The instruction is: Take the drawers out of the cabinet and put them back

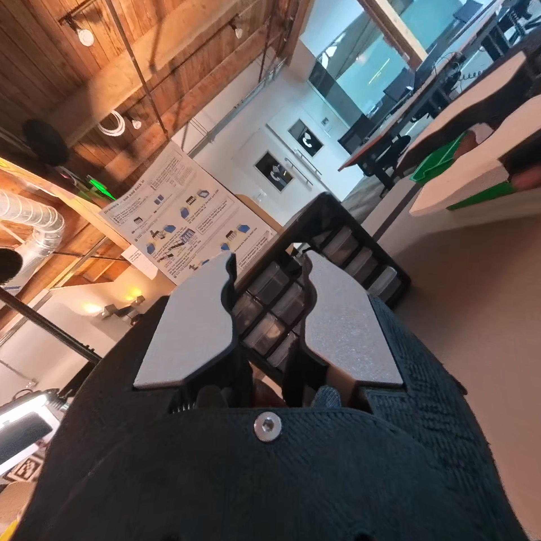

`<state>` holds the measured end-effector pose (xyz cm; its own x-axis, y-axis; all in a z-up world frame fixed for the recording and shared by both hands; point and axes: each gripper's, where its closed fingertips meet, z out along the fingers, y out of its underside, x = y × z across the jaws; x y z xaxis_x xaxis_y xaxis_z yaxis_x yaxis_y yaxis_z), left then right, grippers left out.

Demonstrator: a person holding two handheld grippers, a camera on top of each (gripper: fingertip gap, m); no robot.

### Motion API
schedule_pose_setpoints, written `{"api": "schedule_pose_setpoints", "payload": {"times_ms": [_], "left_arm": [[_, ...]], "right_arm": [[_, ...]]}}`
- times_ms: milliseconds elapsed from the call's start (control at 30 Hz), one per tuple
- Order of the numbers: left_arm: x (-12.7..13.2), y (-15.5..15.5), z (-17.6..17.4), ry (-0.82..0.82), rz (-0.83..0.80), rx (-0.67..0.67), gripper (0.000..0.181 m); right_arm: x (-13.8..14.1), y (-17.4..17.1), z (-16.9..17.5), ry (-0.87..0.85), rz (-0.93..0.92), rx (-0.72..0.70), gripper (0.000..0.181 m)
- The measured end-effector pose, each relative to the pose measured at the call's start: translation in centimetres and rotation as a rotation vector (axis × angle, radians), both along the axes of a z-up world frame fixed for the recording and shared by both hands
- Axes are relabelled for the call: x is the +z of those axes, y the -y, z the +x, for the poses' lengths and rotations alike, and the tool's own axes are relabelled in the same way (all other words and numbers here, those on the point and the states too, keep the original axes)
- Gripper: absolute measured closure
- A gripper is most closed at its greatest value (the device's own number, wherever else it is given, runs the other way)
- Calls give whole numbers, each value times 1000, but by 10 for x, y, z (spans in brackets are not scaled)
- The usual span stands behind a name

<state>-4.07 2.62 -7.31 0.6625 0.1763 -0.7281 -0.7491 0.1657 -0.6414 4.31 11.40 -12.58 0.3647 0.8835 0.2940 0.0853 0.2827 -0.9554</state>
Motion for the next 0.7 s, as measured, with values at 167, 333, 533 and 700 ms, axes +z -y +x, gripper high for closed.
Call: {"api": "schedule_pose_setpoints", "payload": {"times_ms": [167, 333, 533, 700], "left_arm": [[19, 27, 20, -6, 35, 0, 137], [17, 29, 19, 31, 23, 1, 137], [10, 1, -3, 43, -16, 14, 138], [-36, -81, -73, 25, -208, 103, 139]], "right_arm": [[12, 4, 14, -16, 56, -40, 122], [-3, -7, 13, 24, 30, -57, 120], [-9, -11, 12, 34, 20, -63, 121], [-13, -21, 6, 59, 14, -68, 121]]}}
